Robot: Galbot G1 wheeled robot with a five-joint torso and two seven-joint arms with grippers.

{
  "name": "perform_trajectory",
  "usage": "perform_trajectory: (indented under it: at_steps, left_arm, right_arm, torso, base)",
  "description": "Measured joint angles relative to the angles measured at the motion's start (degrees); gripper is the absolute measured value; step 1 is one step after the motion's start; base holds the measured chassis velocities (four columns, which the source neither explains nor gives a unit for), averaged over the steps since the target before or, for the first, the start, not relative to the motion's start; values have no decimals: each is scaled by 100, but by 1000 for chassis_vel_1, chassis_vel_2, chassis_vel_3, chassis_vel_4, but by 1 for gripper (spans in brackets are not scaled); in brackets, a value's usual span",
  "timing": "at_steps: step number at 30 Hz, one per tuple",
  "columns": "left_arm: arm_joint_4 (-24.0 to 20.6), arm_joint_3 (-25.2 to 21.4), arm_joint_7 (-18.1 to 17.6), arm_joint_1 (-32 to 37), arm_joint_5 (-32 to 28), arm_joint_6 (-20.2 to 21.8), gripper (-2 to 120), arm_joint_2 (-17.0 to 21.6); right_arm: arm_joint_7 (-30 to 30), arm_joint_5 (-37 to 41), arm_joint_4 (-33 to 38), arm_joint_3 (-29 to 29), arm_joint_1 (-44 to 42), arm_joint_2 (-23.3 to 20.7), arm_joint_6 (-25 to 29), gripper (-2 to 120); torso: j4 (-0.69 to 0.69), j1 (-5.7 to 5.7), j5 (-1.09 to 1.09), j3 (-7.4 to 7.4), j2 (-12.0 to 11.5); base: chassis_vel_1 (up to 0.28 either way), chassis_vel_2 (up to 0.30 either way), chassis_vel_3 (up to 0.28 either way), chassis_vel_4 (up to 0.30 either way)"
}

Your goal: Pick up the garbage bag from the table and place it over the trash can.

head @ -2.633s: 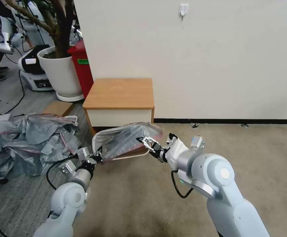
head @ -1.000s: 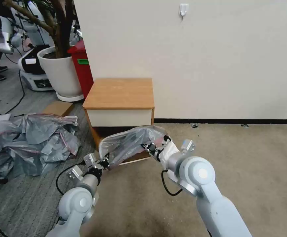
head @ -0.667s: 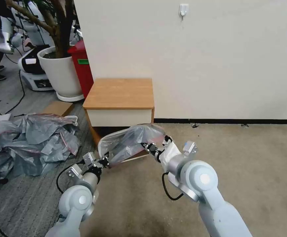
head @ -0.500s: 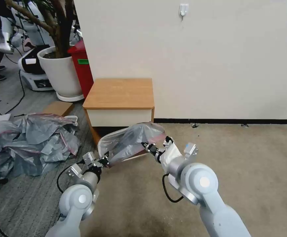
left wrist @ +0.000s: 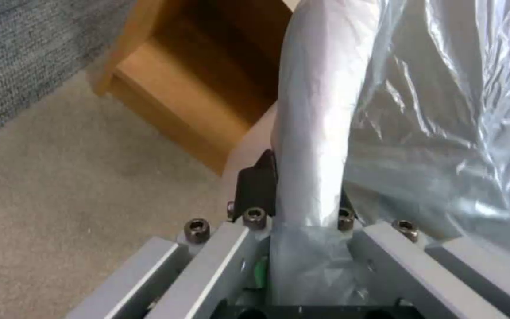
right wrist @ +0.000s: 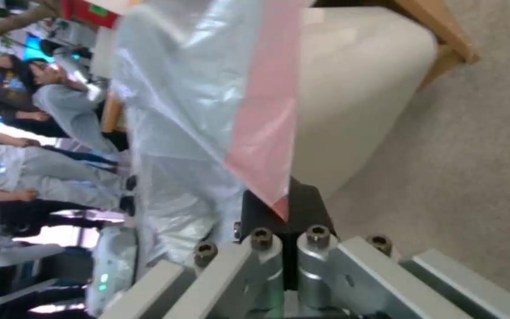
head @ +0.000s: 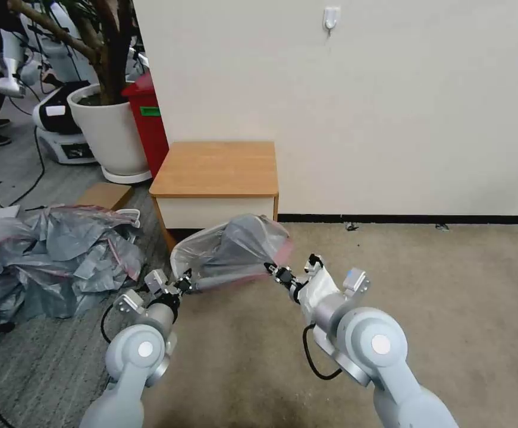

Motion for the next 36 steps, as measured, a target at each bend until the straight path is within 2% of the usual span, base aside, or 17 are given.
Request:
perform_trajectory:
  at_steps: [7, 17, 29, 34, 36]
  left_arm:
    - [-85, -46, -69, 54, -219, 100, 4, 14]
    - [-261, -140, -85, 252, -546, 572, 4, 34]
    - [-335, -174, -172, 380, -735, 773, 4, 36]
    - [-358, -190, -212, 440, -778, 864, 4, 53]
    - [-343, -218, -221, 421, -773, 852, 4, 90]
  right_arm:
    - [-89, -170, -270, 4, 48, -40, 0, 0]
    - [-105, -631, -679, -141, 178, -67, 22, 0]
    - [-222, -984, -963, -217, 200, -87, 99, 0]
    - [-358, -1345, -1048, -295, 173, -140, 167, 0]
    - [-457, -1777, -1029, -389, 100, -220, 295, 5]
  torso:
    - [0, 0, 0, 0, 0]
    - [0, 0, 0, 0, 0]
    - [0, 0, 0, 0, 0]
    - [0, 0, 0, 0, 0]
    - [1, 0, 0, 0, 0]
  base:
    - [0, 0, 0, 0]
    - [0, 0, 0, 0]
    - [0, 0, 0, 0]
    - [0, 0, 0, 0]
    - [0, 0, 0, 0]
